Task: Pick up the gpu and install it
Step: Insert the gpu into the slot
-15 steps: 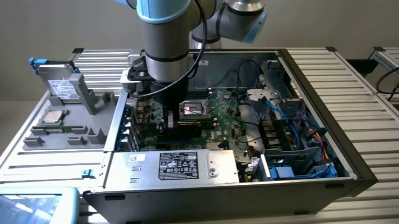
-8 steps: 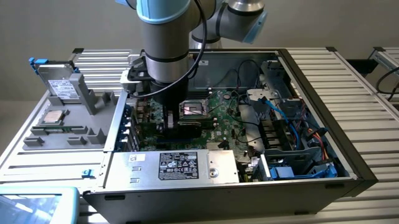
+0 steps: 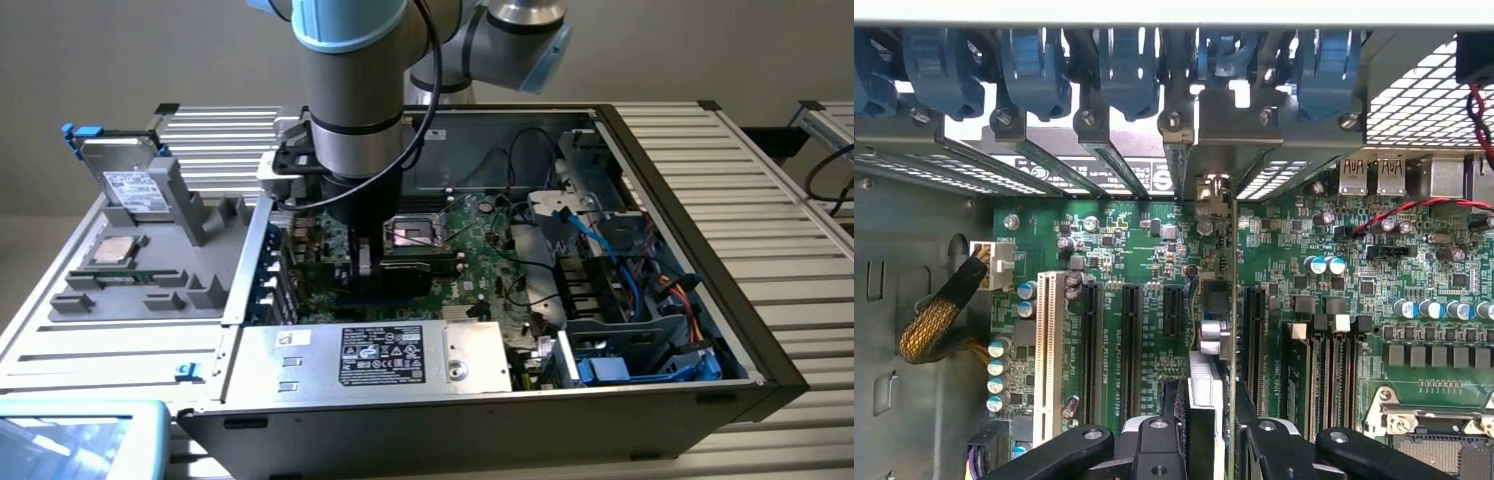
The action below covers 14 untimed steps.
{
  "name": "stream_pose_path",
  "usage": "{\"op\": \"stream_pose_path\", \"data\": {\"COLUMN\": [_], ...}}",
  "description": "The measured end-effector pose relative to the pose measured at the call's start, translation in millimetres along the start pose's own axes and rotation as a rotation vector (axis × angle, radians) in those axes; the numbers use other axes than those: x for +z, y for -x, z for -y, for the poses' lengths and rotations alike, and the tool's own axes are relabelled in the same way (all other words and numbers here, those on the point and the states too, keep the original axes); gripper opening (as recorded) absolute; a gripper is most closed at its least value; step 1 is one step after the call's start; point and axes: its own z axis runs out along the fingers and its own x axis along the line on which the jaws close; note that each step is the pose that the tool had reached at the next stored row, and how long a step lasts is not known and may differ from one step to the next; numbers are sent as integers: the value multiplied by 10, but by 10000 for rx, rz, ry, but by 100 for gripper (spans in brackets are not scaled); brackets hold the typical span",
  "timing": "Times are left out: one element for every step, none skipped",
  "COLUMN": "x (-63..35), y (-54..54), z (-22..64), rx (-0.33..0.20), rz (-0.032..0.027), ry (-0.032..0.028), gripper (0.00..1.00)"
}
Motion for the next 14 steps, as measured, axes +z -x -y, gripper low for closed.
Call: {"op": "stream_pose_path", "data": {"x": [0, 1, 1, 1, 1, 1, 2, 4, 8, 10, 11, 10, 10, 10], "y": [0, 0, 0, 0, 0, 0, 0, 0, 0, 1, 1, 1, 1, 0], "z": [1, 5, 7, 7, 8, 9, 9, 7, 2, -4, -11, -15, -15, -16], "rx": [-2, -2, -4, -4, -8, -12, -14, -15, -18, -18, -17, -16, -17, -17], "rz": [0, 2, 2, 2, 1, 1, -1, -2, 1, 3, 3, 1, 0, 0], "ry": [-1, 0, 2, 0, -1, -2, -4, -11, -19, -22, -23, -24, -22, -22], "gripper": [28, 28, 28, 28, 28, 28, 28, 28, 28, 28, 28, 28, 28, 28]}}
